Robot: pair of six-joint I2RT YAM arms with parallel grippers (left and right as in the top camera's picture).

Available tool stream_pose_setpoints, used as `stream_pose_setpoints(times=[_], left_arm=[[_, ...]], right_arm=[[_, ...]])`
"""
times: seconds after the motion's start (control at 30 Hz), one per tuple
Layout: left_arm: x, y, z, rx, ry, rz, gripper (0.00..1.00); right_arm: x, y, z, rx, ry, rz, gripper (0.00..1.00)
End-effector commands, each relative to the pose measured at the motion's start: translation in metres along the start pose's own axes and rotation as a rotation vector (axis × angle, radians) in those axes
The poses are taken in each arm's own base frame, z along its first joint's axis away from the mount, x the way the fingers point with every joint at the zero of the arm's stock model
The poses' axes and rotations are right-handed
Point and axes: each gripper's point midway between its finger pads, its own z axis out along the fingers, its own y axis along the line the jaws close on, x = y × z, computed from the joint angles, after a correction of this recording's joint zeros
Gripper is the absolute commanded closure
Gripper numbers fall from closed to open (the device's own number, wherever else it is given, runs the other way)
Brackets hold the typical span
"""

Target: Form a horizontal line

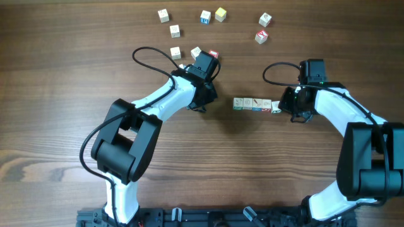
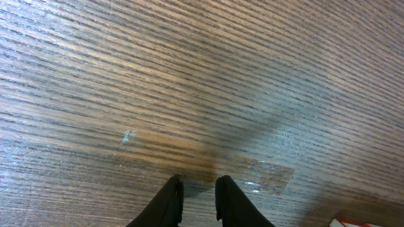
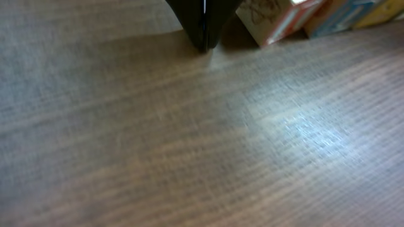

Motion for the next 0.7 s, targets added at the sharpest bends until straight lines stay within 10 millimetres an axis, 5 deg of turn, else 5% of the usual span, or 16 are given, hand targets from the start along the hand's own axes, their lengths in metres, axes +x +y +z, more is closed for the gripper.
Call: stream_pose_setpoints(times=[0.0,0.2,0.67], left_arm=[[0.023,0.015,0.022,-0.056,0.064,0.007,0.79],[0.022,0.015,0.022,-0.053,0.062,0.006,0.79],[0.022,0.013,0.022,-0.048,0.058,0.008,0.79]], right_arm=[[0.027,-0.005,0.006,0.007,0.111,-0.004,0.96],[0.059,0.015,-0.002,-0.137,0.262,-0.086,0.96],[0.041,0.023,0.001,-0.169,0.183,-0.100,0.96]])
